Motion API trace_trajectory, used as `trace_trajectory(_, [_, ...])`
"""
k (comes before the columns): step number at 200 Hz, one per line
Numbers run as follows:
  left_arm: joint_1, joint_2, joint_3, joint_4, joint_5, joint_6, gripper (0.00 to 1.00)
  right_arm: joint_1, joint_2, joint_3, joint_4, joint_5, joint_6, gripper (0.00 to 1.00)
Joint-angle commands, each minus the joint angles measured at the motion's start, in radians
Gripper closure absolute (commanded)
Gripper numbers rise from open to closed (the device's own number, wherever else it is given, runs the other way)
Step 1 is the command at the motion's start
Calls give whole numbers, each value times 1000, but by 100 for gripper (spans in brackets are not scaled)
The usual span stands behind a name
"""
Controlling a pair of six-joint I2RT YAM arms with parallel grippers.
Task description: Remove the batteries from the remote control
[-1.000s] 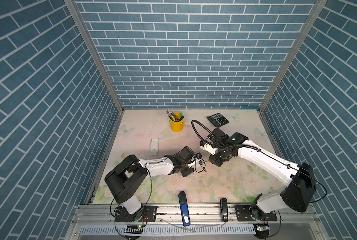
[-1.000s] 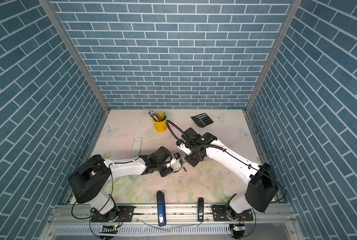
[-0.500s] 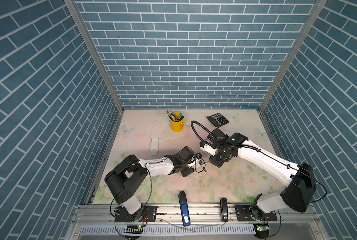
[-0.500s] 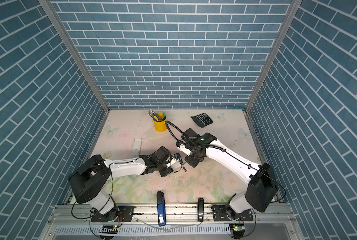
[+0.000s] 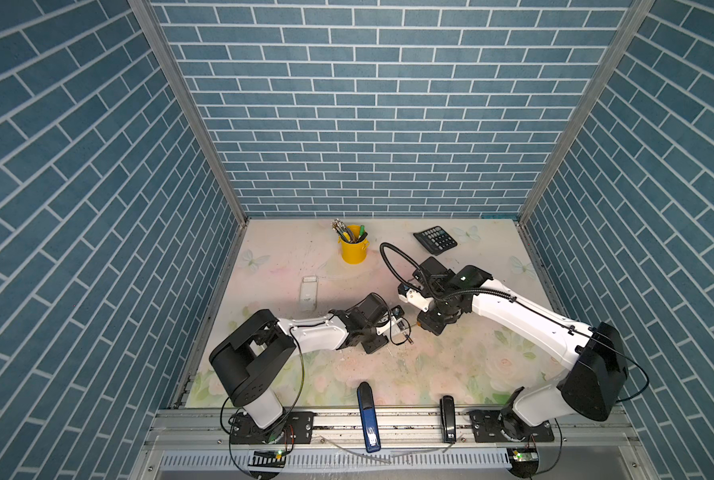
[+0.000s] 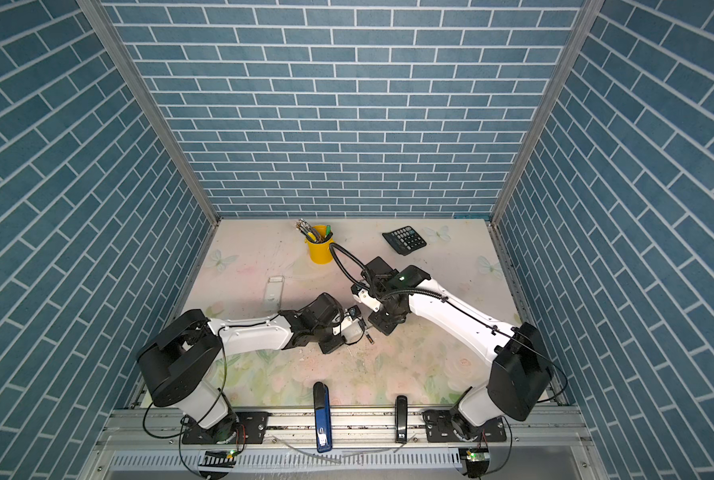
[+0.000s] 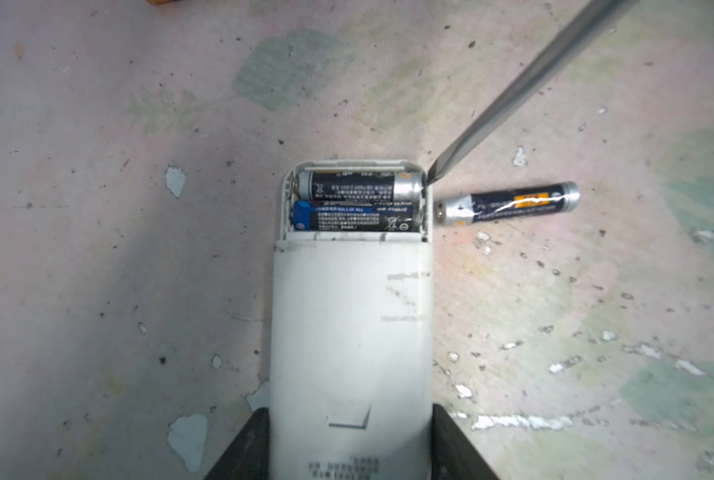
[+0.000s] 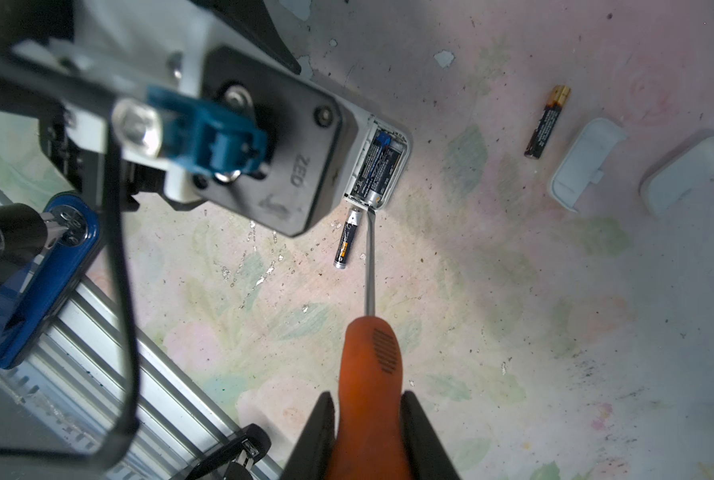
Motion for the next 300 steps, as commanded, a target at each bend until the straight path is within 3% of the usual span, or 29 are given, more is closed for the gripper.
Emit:
trace_trajectory(1, [-7, 20, 5, -23, -5, 12, 67, 8, 13, 10, 13, -17, -38, 100])
trace_trajectory(111, [-27, 45, 25, -28, 5, 27, 68, 37, 20, -15, 93, -74, -32, 100])
trace_trajectory(196, [-29, 47, 25, -37, -10, 29, 70, 48, 8, -3, 20, 80, -45, 100])
trace_trajectory(300, [-29, 45, 24, -42, -15, 29, 71, 44, -27, -1, -20, 122, -42, 100])
